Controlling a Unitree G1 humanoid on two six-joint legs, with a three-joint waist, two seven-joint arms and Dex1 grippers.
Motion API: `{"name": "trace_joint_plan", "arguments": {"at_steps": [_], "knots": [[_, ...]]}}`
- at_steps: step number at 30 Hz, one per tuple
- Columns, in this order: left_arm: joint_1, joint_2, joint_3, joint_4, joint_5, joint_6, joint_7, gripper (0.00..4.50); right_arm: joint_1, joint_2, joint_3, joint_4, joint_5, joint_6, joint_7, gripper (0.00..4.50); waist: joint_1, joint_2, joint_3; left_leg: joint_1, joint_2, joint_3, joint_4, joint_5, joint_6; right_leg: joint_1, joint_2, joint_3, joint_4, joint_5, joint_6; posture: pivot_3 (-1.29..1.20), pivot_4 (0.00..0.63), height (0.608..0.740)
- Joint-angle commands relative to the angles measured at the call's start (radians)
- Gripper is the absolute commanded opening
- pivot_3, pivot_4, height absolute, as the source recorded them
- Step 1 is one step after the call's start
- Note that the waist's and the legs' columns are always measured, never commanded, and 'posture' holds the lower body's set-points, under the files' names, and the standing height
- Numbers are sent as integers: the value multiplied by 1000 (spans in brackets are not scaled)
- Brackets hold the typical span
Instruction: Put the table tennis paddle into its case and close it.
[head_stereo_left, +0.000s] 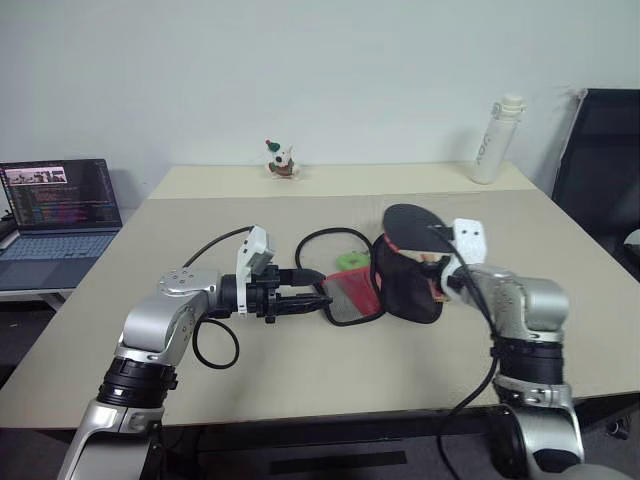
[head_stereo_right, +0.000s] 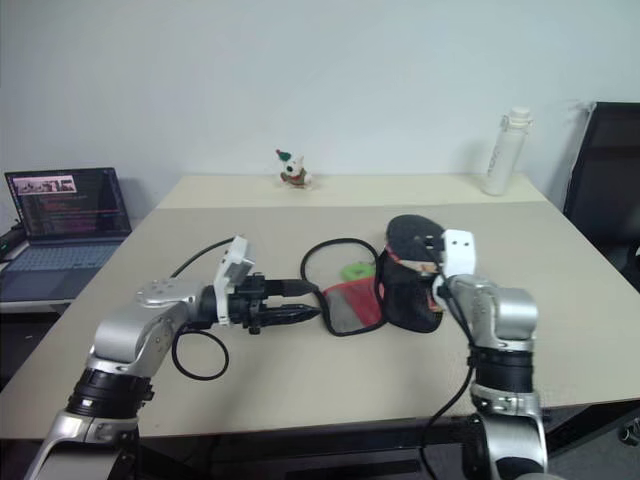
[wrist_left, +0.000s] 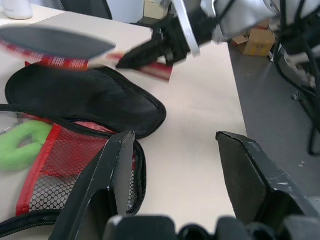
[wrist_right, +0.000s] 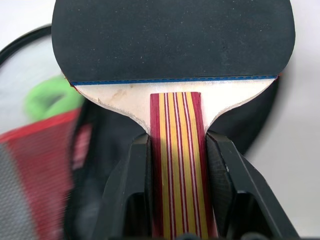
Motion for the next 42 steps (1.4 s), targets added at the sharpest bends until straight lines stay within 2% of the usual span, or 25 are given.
{"name": "trace_joint_plan", "arguments": {"at_steps": [1, 10, 20, 22, 23, 26, 30, 34, 36, 39, 42], "knots": [[-5, 4, 20, -41, -22, -6, 2, 2841, -16, 12, 4, -5, -19, -78, -24, 1103, 2, 0, 0, -2, 0, 0, 1, 0, 0, -2, 0, 0, 1, 1, -2, 0, 150, 740], [4, 4, 19, -48, -23, -4, 11, 2841, -13, 33, 24, 178, -63, -242, -61, 1103, -1, 0, 0, -4, 0, -1, 1, 0, 0, -3, 0, -1, 1, 2, -4, 0, 150, 740], [13, 3, 21, -47, -21, -6, 18, 2841, -16, 77, 19, 202, -63, -250, -92, 1103, -1, 0, 0, -4, 0, -1, 1, 0, 0, -4, 0, -1, 2, 2, -4, 0, 150, 740], [12, 3, 22, -41, -18, -9, 21, 2841, -14, 85, 18, 194, -63, -247, -98, 1824, -1, 0, 0, -4, 0, -1, 1, 0, 0, -3, 0, -1, 2, 2, -4, 0, 150, 740], [12, 3, 22, -38, -17, -10, 24, 2841, -12, 88, 17, 188, -62, -246, -99, 2010, -1, 0, 0, -4, 0, -1, 1, 0, 0, -4, 0, -1, 2, 2, -4, 0, 150, 740], [15, 4, 25, -24, -9, -15, 41, 2841, 3, 91, 33, 146, -64, -230, -97, 2961, -1, 0, 0, -4, 0, -1, 1, 0, 0, -3, 0, -1, 2, 3, -4, 0, 150, 740], [18, -1, 36, 0, 7, -26, 84, 2841, 60, 68, 97, -20, -67, -162, -67, 4455, -1, 0, 0, -4, 0, -1, 1, 0, 0, -3, 0, -2, 2, 2, -4, 0, 150, 740], [12, -8, 42, 71, 66, -87, 155, 2841, 104, 16, 146, -210, -16, -82, 26, 4455, 0, 0, 0, -4, 0, -2, 2, 0, 0, -3, 0, -2, 2, 2, -4, 0, 150, 740], [-5, -15, 39, 148, 120, -128, 218, 2841, 110, -15, 138, -302, 56, -22, 106, 4455, 0, 0, 0, -4, 0, -2, 2, 0, 0, -3, 0, -2, 2, 2, -3, 0, 150, 740], [-35, -32, 28, 270, 176, -175, 270, 2841, 115, -145, 135, -437, 174, 48, 266, 4455, 3, 0, 0, -3, 0, -2, 3, 0, 0, -3, 0, -2, 3, 1, -1, 0, 150, 740], [-70, -53, 22, 374, 219, -212, 305, 2207, 113, -244, 88, -502, 282, 120, 375, 4500, 8, -1, 0, -4, 0, -3, 3, 0, 0, -2, 0, -3, 2, 0, 0, 0, 150, 740]]}}
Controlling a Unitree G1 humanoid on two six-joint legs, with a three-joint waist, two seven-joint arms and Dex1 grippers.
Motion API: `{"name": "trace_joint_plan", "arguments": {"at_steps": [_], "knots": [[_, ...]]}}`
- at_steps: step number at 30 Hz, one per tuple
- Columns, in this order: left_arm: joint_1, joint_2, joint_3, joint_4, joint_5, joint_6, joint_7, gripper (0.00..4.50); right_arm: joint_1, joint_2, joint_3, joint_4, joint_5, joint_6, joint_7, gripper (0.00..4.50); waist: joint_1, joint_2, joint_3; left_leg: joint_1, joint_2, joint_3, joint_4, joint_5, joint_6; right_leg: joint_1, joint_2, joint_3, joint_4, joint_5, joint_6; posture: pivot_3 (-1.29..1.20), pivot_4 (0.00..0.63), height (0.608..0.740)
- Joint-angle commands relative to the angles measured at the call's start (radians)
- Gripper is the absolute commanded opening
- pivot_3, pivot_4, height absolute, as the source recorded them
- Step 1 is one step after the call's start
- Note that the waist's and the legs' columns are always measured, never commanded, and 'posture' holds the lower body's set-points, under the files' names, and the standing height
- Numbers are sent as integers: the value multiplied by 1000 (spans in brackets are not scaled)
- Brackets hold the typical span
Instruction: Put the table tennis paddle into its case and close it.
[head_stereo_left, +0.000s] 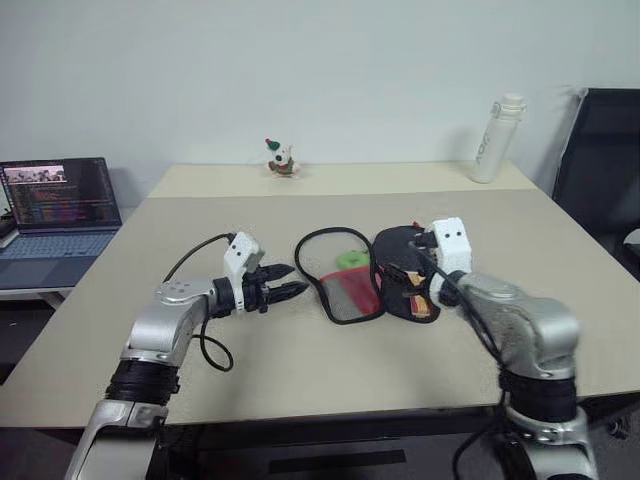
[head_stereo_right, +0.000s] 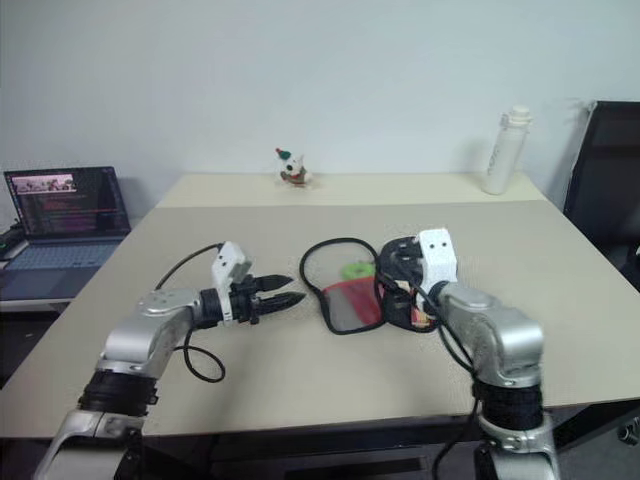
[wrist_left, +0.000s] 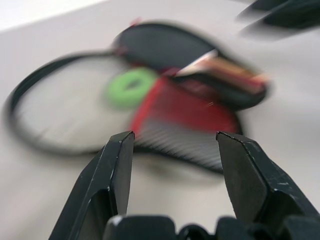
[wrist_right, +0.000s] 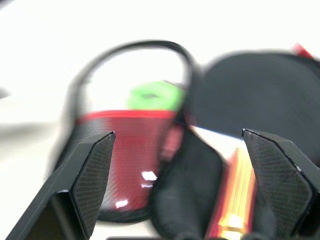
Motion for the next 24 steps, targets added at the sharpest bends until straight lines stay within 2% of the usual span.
{"name": "trace_joint_plan", "arguments": {"at_steps": [1, 6, 15, 24], "knots": [[-62, -18, 3, 89, 47, -63, 37, 1840, -12, -89, -57, -97, 133, 73, 131, 4500, 6, 0, 0, 0, 0, 0, 0, 0, 0, 0, 0, 0, 0, 0, 0, 0, 150, 740], [-130, -41, -24, 260, 131, -140, 77, 29, -7, -213, -106, -142, 254, 115, 244, 4500, 11, 0, 0, 0, 0, 0, 1, 0, 0, 0, 0, 0, 0, 0, 0, 0, 150, 740], [-241, -181, -4, 505, 152, -255, 85, 29, 0, -309, -118, -108, 271, 77, 247, 4500, 15, -1, 0, -2, -1, 0, 2, 0, 0, 0, -1, 0, 0, 1, -1, 0, 150, 740], [-410, -319, 17, 666, 158, -352, 76, 29, 21, -305, -173, -91, 296, 89, 225, 4500, 15, -1, 0, -5, -1, -1, 7, 0, 0, 0, -1, -1, 1, 2, -1, 0, 150, 740]]}}
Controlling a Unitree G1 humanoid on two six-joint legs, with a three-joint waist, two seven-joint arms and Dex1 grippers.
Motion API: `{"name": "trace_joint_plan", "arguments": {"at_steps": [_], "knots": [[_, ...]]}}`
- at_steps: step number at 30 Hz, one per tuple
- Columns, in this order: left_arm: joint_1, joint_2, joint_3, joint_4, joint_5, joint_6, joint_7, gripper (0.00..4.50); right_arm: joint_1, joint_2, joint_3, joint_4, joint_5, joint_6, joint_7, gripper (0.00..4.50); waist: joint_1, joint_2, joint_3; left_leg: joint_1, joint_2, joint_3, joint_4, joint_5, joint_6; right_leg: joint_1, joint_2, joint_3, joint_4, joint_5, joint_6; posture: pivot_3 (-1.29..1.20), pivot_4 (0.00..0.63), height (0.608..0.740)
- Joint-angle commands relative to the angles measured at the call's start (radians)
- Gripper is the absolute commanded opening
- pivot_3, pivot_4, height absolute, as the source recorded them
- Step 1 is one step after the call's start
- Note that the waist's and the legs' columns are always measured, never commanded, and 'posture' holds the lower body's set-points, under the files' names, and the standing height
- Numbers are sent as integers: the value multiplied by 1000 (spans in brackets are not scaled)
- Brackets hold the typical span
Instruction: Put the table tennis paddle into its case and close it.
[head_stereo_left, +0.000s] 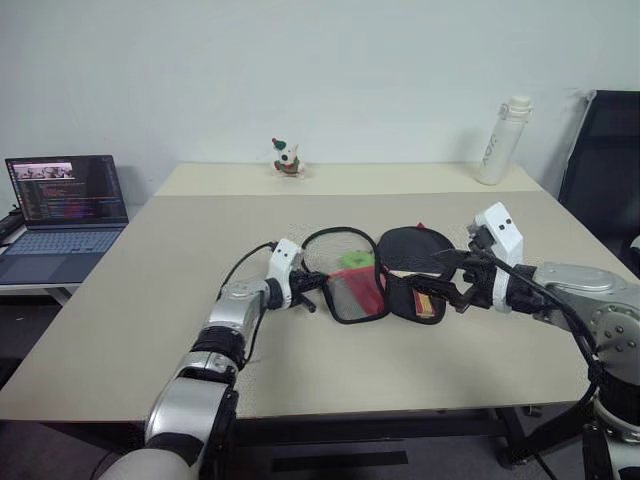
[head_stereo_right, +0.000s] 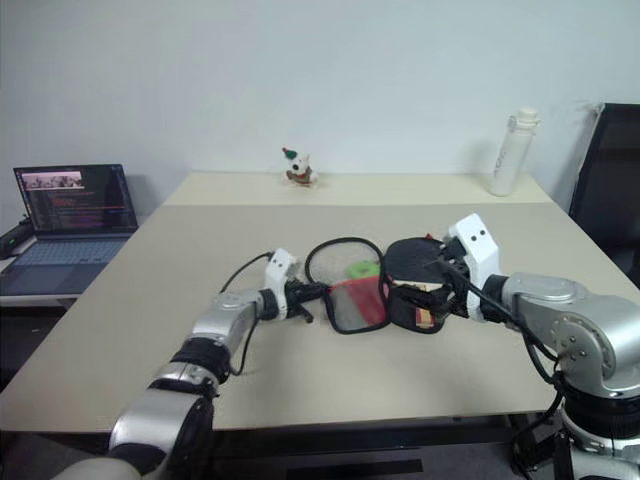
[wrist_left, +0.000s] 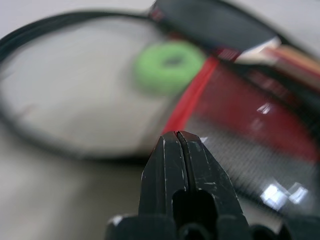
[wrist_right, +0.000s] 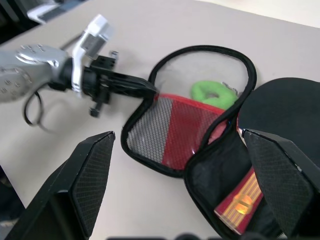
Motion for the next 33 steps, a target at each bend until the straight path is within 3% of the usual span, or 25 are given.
{"name": "trace_joint_plan", "arguments": {"at_steps": [1, 8, 11, 17, 24, 33], "knots": [[-117, -15, 18, 39, 10, -59, 18, 29, 8, -27, -57, -8, 17, 1, -9, 4500, 0, 0, 0, 0, 0, 0, 1, 0, 0, 0, 0, 0, 0, 0, 0, 0, 150, 740], [-292, -106, 13, 129, 29, -118, -10, 29, 45, -78, -138, -19, 27, 29, -37, 4500, 2, -1, 0, -2, -1, 0, 4, 0, 1, 1, -1, 0, -1, 0, 4, 0, 150, 740], [-306, -91, 20, 135, 32, -127, -44, 29, 63, -82, -178, -49, 61, 61, -40, 4500, -4, -1, 0, -1, -1, 1, 4, -1, 1, 1, -1, 1, -1, 0, 4, 0, 150, 740], [-225, 11, 4, 119, 84, -117, -56, 29, 103, -76, -216, -92, 124, 107, -24, 4500, -25, 0, 0, 1, 1, 1, 3, -1, 1, 0, 2, 2, 2, 0, 4, 0, 150, 740], [-75, 136, -26, 24, 137, -20, -37, 29, 117, -93, -206, -111, 223, 99, 16, 4500, -12, 0, 0, -1, 0, 1, 4, -1, 1, 0, 1, 2, 1, 0, 4, 0, 150, 740], [-17, 93, 8, 33, 99, 22, -8, 29, 94, -111, -149, -63, 214, 38, -5, 4500, 7, 0, 0, -1, 0, 0, 7, -1, 1, 1, 0, 1, 1, 1, 5, 0, 150, 740]]}}
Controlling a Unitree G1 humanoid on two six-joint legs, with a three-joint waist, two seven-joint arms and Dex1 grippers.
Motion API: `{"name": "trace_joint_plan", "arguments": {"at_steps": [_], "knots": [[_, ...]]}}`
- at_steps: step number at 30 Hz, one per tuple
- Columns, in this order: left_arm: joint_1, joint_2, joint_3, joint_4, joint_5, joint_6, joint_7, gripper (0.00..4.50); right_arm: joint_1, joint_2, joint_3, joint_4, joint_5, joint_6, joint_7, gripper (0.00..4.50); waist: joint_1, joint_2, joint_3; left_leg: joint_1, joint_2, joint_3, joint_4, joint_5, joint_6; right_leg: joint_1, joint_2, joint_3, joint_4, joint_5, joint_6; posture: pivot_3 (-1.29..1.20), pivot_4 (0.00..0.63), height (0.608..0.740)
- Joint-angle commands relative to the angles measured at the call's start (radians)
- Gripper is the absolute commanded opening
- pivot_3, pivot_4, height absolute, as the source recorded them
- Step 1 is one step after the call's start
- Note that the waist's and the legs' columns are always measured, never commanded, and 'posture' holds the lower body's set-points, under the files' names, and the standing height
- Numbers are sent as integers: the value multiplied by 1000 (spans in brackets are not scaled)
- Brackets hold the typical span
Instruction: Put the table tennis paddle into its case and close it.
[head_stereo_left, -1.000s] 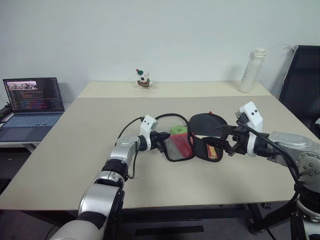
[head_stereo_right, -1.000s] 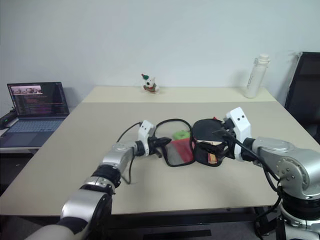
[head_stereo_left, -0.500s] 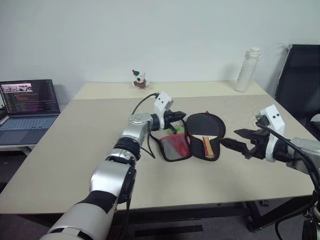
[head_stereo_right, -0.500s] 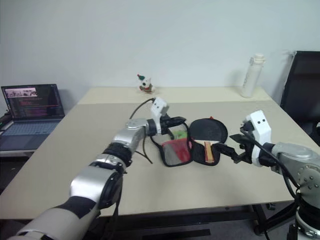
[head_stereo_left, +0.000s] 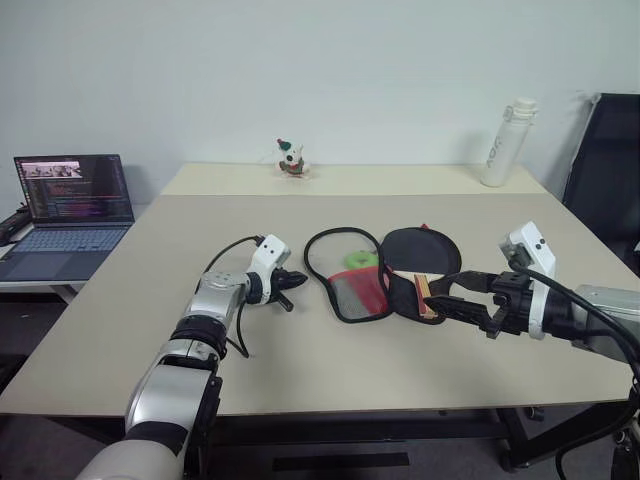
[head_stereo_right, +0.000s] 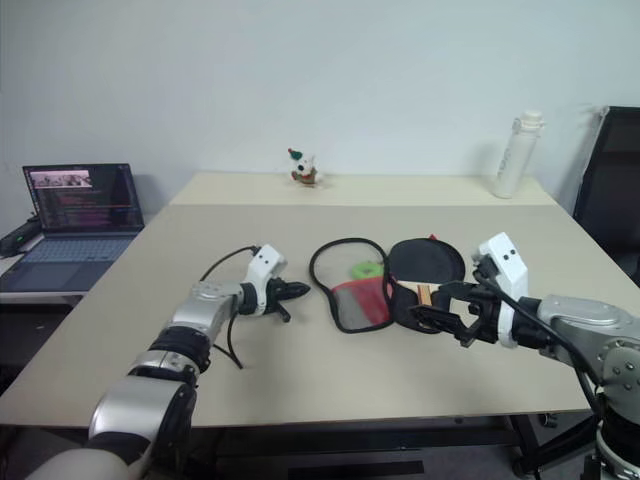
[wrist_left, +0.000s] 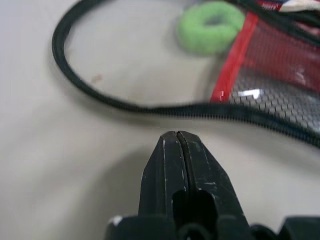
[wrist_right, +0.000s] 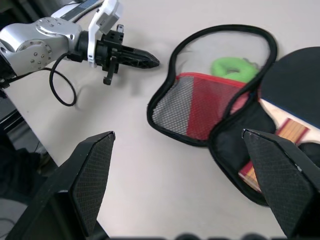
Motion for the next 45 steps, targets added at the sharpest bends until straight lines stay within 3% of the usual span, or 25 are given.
{"name": "trace_joint_plan", "arguments": {"at_steps": [1, 13, 24, 32, 45], "knots": [[-20, -33, 34, 1, -33, -6, 17, 29, -21, -28, 2, -2, 1, -42, -9, 4500, 0, 0, 0, 0, 0, 0, 0, 0, 0, 0, 0, 0, 0, 0, 0, 0, 150, 740], [-99, -152, 54, 162, -18, -53, 110, 29, -10, -41, 12, 8, 12, -67, -42, 4500, -2, 0, 0, 0, -1, 0, 0, 0, 0, 0, 0, 0, 0, 0, 1, 0, 150, 740], [-263, -235, 77, 158, -44, -107, 81, 29, 5, -55, -20, -9, 35, -60, -63, 4500, 8, -1, 0, -1, -1, 0, 1, 0, 0, 0, -1, 0, -1, 1, 1, 0, 150, 740], [-301, -276, 76, 166, -41, -138, 65, 29, 22, -56, -25, -14, 53, -65, -80, 4500, 2, -1, 0, 0, -1, 1, 1, 0, 0, 0, -1, 1, 0, 1, 1, 0, 150, 740], [-401, -456, 93, 260, -29, -186, 141, 29, 29, -78, -45, -28, 87, -54, -112, 4500, -2, -1, 0, -1, -2, 1, 1, 0, 0, 0, -1, 1, -1, 1, 1, 0, 150, 740]]}}
